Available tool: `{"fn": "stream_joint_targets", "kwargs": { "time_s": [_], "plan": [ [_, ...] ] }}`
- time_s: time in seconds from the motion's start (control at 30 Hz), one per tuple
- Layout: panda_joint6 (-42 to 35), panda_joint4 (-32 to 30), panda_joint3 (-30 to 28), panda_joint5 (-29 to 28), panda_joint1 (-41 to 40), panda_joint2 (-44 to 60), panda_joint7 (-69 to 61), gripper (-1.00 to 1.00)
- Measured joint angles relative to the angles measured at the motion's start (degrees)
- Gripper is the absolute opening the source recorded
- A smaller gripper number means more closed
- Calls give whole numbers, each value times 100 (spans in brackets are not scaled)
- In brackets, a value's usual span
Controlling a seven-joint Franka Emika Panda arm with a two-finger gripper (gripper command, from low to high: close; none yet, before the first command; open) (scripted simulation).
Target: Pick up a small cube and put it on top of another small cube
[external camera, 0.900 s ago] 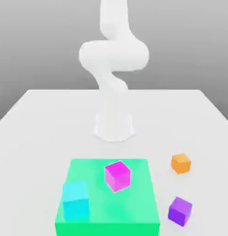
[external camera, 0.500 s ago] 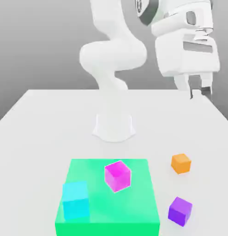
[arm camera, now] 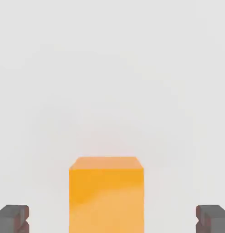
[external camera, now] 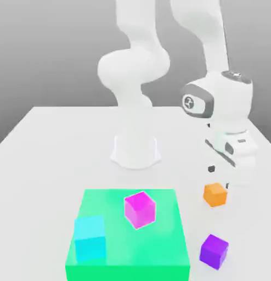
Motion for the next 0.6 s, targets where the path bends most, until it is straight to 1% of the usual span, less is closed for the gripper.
{"fn": "stream_joint_targets", "kwargs": {
  "time_s": [0.1, 0.13, 0.37, 0.6],
  "plan": [
    [508, 110, -177, -51, 158, 621, 37, 0],
    [647, 141, -216, -50, 199, 792, 40, -100],
    [657, 146, -230, -63, 212, 817, 53, -100],
    [-403, -98, -46, 150, 87, -488, -108, -100]
  ]
}}
